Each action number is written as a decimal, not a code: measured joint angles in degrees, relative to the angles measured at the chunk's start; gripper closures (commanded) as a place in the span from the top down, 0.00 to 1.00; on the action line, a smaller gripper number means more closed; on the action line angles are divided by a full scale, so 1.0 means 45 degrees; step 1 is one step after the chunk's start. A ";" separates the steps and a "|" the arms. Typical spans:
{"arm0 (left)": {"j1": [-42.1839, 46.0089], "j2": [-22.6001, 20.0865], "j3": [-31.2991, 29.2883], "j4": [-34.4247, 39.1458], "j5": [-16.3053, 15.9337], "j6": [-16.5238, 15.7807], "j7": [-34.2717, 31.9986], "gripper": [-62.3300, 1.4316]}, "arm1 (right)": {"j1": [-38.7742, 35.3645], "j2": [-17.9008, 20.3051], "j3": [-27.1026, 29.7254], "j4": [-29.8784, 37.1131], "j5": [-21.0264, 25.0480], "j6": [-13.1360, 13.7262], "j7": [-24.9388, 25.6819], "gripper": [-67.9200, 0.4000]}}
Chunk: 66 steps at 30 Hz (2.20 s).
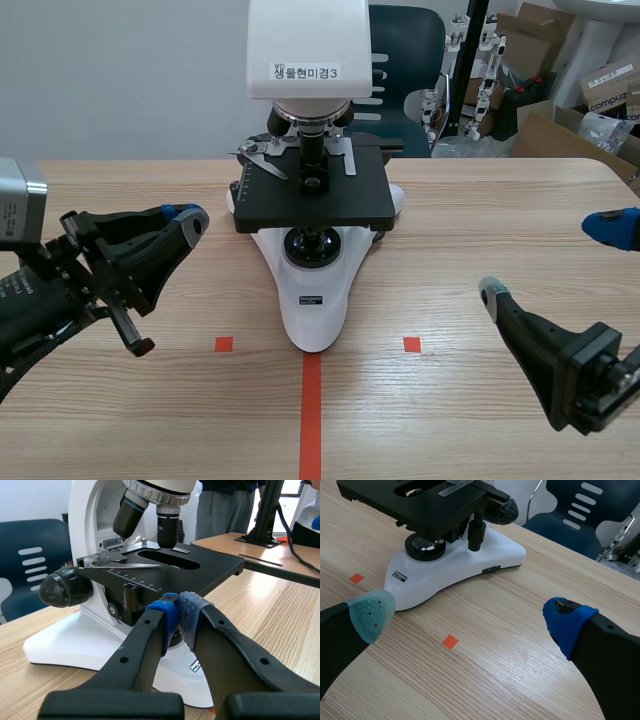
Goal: Point at the objective lens
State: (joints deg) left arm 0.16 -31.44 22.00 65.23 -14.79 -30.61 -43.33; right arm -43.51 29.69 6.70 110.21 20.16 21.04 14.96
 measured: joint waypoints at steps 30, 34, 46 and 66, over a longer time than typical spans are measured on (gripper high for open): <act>0.0000 -0.0005 -0.0068 0.0000 -0.0340 -0.0461 -0.1015 0.08 | 0.0000 0.0000 0.0000 0.0000 0.0000 0.0000 0.0000 1.00; 0.0000 0.0000 -0.0068 0.0000 -0.0340 -0.0461 -0.1010 0.08 | 0.0000 0.0000 0.0000 0.0000 0.0000 0.0000 0.0000 1.00; 0.0000 0.0000 -0.0068 0.0000 -0.0340 -0.0461 -0.1132 0.08 | 0.0000 0.0000 0.0000 0.0000 0.0000 0.0000 0.0000 1.00; 0.0000 0.0000 -0.0068 0.0000 -0.0340 -0.0461 -0.1151 0.08 | 0.0000 0.0000 0.0000 0.0000 0.0000 0.0000 0.0000 1.00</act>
State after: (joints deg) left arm 0.16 -31.44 21.69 65.23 -16.32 -32.69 -48.51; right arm -43.51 29.69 6.70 110.21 20.16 21.04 14.96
